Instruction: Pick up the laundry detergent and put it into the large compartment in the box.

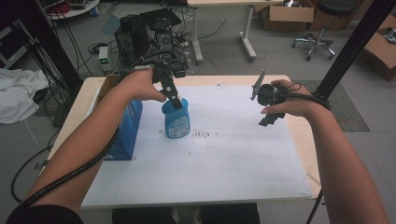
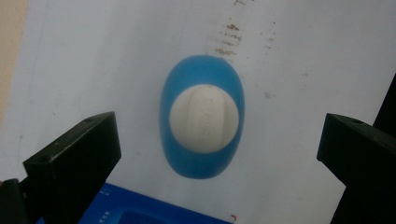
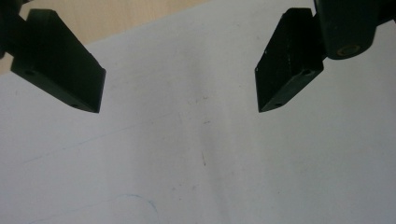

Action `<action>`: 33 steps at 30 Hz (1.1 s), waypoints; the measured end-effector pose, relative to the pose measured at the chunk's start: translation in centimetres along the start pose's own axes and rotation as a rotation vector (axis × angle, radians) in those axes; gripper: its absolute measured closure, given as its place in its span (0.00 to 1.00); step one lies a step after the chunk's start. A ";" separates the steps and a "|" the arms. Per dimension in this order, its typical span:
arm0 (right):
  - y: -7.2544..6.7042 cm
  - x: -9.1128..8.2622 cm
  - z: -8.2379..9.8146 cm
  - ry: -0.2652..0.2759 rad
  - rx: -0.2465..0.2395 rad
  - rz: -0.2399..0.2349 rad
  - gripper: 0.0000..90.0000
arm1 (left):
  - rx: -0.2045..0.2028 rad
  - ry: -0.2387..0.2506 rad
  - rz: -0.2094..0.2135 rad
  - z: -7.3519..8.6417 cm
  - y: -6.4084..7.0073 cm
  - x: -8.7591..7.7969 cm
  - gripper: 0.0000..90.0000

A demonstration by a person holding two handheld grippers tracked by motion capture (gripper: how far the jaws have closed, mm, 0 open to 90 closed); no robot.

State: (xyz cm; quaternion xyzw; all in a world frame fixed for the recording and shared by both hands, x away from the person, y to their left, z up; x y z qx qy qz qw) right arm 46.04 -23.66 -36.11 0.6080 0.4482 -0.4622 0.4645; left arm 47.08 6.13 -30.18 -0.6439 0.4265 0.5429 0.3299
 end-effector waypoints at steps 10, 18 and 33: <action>-0.2 0.2 -0.3 0.001 -0.007 0.001 0.18 | -0.003 -0.025 0.013 0.2 0.0 2.2 0.00; -0.2 0.2 -0.3 0.002 -0.004 0.000 0.18 | -0.003 -0.024 0.030 0.3 0.0 3.5 0.00; -0.3 0.5 -0.6 -0.007 -0.008 -0.002 0.18 | -0.009 -0.016 0.033 0.4 -0.3 5.4 0.00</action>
Point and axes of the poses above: each handheld gripper's, and its own axes: x roughly forward along the jaws, z roughly out of its underside, y roughly to its right, the point moved 7 cm from there along x, roughly forward along the jaws, and after that the axes turned 4 degrees about -x, right-handed, at the moved point
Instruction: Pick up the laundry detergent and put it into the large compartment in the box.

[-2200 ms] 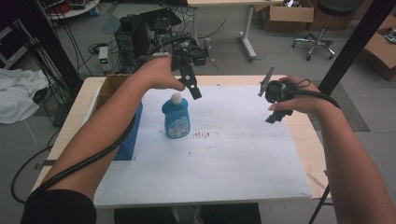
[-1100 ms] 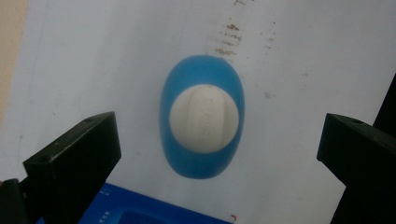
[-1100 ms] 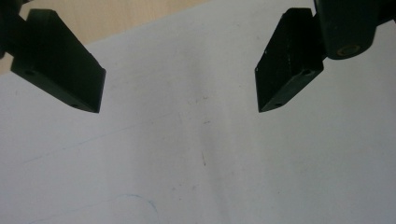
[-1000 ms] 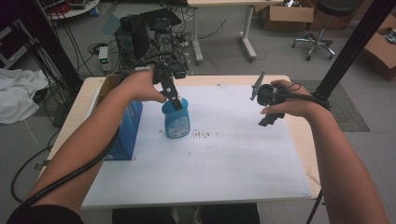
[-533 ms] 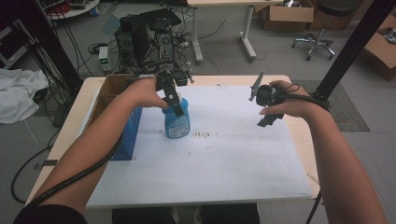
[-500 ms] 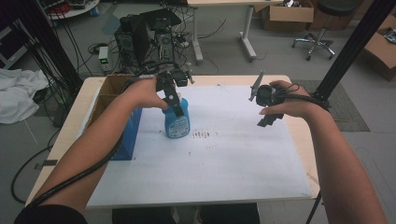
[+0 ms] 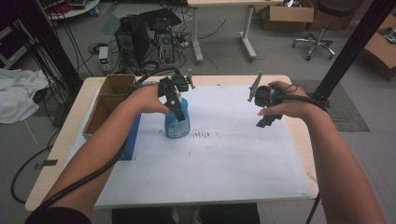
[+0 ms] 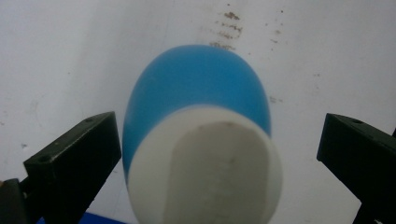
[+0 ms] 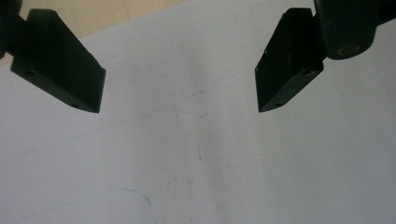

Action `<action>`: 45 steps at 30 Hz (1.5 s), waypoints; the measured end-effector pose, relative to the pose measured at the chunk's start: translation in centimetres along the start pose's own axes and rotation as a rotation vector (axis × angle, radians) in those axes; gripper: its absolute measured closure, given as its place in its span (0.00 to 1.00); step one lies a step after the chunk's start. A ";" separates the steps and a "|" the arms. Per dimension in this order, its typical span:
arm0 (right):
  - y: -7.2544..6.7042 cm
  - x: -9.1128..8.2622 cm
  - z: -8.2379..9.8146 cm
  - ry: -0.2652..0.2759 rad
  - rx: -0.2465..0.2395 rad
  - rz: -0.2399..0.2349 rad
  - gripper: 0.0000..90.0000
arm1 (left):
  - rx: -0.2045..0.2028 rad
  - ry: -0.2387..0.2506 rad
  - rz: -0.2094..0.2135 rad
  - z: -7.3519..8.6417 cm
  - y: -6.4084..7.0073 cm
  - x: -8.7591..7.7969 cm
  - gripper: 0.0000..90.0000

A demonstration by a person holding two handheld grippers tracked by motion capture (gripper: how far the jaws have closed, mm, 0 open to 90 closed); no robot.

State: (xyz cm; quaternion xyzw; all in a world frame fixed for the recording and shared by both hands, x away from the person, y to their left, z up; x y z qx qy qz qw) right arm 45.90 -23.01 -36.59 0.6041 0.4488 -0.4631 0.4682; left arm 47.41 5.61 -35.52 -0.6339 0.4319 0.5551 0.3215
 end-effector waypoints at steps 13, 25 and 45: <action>0.0 0.4 -0.3 -0.004 -0.008 0.001 0.18 | -0.001 -0.026 -0.024 -0.1 -0.4 0.6 0.01; 0.0 0.8 -0.3 0.001 0.006 -0.001 0.18 | 0.029 -0.056 -0.068 0.0 -0.7 0.7 0.07; 0.2 0.9 -0.1 0.000 0.015 0.004 0.18 | 0.034 -0.086 -0.091 -0.1 -0.9 1.0 0.21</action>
Point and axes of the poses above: each handheld gripper's, and its own axes: x roughly forward along the jaws, z roughly out of its underside, y roughly to its right, the point moved 7 cm from there along x, roughly forward along the jaws, and after that the axes turned 4 degrees about -x, right-handed, at the moved point
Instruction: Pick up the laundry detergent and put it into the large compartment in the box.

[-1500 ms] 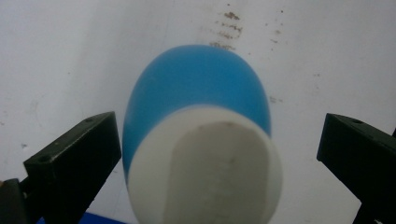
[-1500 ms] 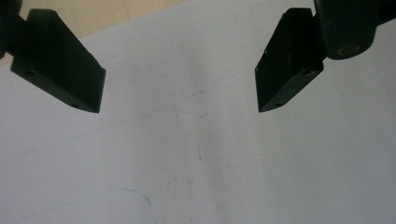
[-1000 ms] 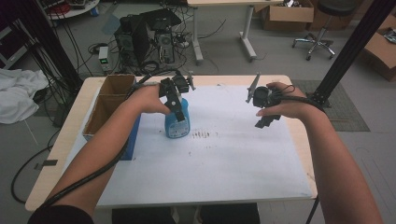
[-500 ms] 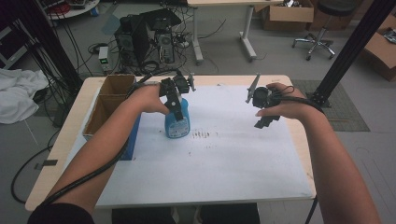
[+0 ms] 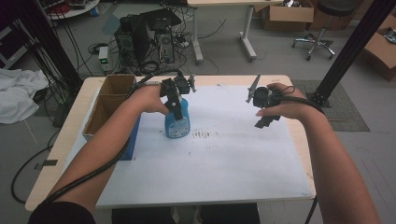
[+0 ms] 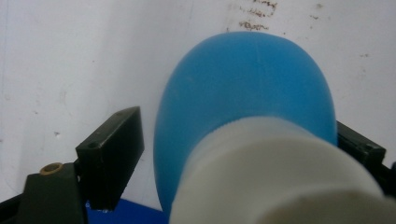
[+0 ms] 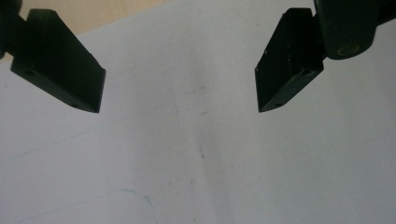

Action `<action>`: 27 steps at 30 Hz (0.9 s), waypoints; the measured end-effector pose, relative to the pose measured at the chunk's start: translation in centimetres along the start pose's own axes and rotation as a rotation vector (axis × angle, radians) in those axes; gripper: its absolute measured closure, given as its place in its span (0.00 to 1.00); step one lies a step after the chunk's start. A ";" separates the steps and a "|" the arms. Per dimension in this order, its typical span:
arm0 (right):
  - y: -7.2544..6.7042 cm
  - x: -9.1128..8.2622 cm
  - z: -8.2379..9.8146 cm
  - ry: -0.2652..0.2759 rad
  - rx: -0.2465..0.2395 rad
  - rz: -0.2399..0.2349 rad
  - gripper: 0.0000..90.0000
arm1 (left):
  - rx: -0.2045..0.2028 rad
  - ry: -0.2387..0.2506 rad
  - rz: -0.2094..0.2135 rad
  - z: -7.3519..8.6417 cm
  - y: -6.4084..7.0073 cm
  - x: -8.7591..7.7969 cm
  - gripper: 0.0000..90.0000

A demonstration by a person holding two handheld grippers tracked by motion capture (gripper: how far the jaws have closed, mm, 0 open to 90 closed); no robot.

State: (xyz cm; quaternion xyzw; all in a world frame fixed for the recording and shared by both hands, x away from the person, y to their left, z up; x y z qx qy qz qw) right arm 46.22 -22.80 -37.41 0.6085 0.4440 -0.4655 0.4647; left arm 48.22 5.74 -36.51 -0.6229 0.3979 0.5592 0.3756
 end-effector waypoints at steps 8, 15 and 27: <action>0.1 0.1 0.0 -0.003 0.004 0.001 0.18 | 0.001 -0.008 -0.015 0.1 -0.1 -0.1 0.24; 0.1 0.1 0.0 0.000 0.009 0.004 0.18 | 0.005 -0.007 -0.011 -0.1 0.2 -0.2 0.27; 0.0 0.2 0.0 0.007 0.010 0.004 0.18 | 0.007 -0.016 -0.011 -0.2 0.5 -0.1 0.33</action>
Point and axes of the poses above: each handheld gripper's, and its own axes: x roughly forward along the jaws, z roughly out of its underside, y roughly to its right, the point moved 7 cm from there along x, roughly forward along the jaws, and after that the axes turned 4 degrees about -x, right-handed, at the moved point
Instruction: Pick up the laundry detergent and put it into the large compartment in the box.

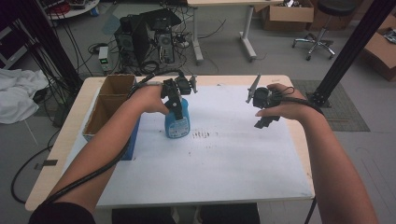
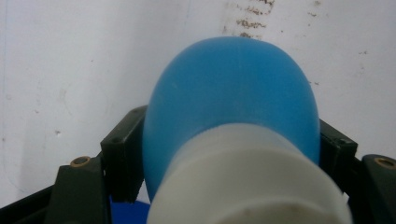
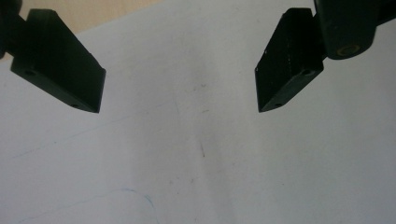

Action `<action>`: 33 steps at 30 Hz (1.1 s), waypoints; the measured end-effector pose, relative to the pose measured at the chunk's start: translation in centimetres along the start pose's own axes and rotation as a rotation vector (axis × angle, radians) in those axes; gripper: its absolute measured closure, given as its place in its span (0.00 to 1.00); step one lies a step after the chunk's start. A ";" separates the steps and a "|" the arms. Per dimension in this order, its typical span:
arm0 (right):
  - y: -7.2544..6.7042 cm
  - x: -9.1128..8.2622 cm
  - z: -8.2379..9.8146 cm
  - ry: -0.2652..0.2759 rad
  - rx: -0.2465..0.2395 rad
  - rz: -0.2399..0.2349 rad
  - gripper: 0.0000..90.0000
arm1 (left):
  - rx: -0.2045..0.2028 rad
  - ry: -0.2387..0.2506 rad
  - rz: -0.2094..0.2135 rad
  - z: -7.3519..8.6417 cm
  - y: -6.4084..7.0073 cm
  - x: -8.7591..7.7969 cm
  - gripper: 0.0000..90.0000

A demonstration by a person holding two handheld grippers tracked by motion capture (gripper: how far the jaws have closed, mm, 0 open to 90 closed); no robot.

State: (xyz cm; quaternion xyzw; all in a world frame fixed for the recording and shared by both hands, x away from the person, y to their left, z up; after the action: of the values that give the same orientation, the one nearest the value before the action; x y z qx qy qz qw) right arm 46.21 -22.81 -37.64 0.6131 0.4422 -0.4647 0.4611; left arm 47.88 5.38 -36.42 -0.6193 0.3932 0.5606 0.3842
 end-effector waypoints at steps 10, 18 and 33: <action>-0.1 0.0 0.0 0.000 -0.001 0.002 0.18 | 0.006 -0.013 -0.010 0.0 0.1 0.1 0.38; -0.1 0.0 -0.1 -0.004 -0.003 0.002 0.18 | -0.001 -0.012 -0.015 0.0 0.1 0.1 0.42; -0.3 0.1 -0.4 -0.009 -0.009 -0.002 0.18 | -0.064 -0.041 0.000 0.0 0.0 0.1 0.43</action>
State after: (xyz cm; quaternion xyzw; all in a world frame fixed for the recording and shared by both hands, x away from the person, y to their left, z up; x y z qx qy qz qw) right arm 46.02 -22.39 -37.75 0.6085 0.4426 -0.4660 0.4656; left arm 47.88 5.33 -36.55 -0.6198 0.3670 0.5854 0.3722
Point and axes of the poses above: each handheld gripper's, and its own axes: x roughly forward along the jaws, z roughly out of its underside, y roughly to its right, the point moved 7 cm from there along x, roughly forward along the jaws, and after that the axes turned 4 degrees about -x, right-handed, at the moved point
